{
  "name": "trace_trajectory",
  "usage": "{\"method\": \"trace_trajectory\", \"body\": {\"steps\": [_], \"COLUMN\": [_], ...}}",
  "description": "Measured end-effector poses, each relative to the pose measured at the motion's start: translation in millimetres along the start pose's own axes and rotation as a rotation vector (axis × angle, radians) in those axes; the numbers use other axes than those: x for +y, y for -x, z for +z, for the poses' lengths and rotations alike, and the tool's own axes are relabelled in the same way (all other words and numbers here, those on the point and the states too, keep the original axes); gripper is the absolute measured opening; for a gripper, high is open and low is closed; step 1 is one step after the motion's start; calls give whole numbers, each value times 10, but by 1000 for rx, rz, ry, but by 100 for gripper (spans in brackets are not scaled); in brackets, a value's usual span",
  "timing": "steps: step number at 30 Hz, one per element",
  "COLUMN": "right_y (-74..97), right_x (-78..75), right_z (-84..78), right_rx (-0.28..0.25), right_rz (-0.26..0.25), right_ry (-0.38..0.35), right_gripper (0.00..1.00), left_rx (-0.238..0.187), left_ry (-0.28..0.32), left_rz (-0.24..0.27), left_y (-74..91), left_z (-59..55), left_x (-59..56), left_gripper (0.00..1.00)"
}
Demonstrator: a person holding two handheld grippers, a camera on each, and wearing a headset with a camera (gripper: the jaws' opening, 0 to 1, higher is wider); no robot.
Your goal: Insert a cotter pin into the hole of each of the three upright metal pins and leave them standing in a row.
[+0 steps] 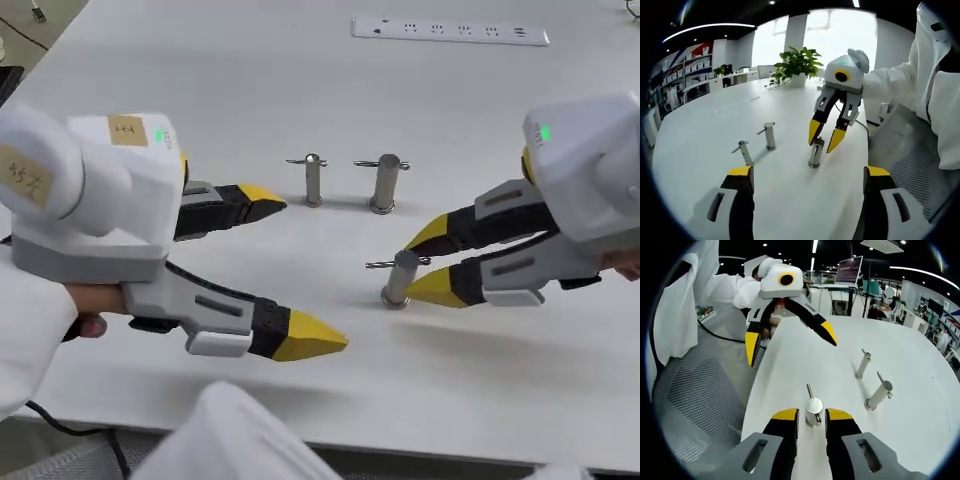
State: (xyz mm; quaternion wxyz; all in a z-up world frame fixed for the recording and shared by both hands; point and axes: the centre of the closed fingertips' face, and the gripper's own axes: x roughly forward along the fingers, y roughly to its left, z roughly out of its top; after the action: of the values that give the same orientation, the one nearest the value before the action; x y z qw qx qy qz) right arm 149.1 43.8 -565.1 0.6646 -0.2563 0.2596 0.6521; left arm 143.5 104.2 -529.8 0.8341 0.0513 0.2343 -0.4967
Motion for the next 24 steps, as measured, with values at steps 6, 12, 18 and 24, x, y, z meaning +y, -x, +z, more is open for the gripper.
{"method": "trace_trajectory", "body": {"steps": [6,12,18,24], "right_y": [-47,-77,-109,-115], "right_x": [4,-2,15,30], "right_z": [13,4,2,-4], "right_rx": [1,3,-4,-25], "right_rz": [2,5,12,31], "right_ry": [0,-8,-11,-39], "right_gripper": [15,13,10,9], "left_rx": [-25,4,11,10], "left_ry": [35,27,32,33], "left_rz": [5,10,24,32], "left_y": [70,71,75,98], "left_z": [13,-80,-111,-113], "left_x": [-13,-60,-38,-24], "left_gripper": [99,99,99,99]}}
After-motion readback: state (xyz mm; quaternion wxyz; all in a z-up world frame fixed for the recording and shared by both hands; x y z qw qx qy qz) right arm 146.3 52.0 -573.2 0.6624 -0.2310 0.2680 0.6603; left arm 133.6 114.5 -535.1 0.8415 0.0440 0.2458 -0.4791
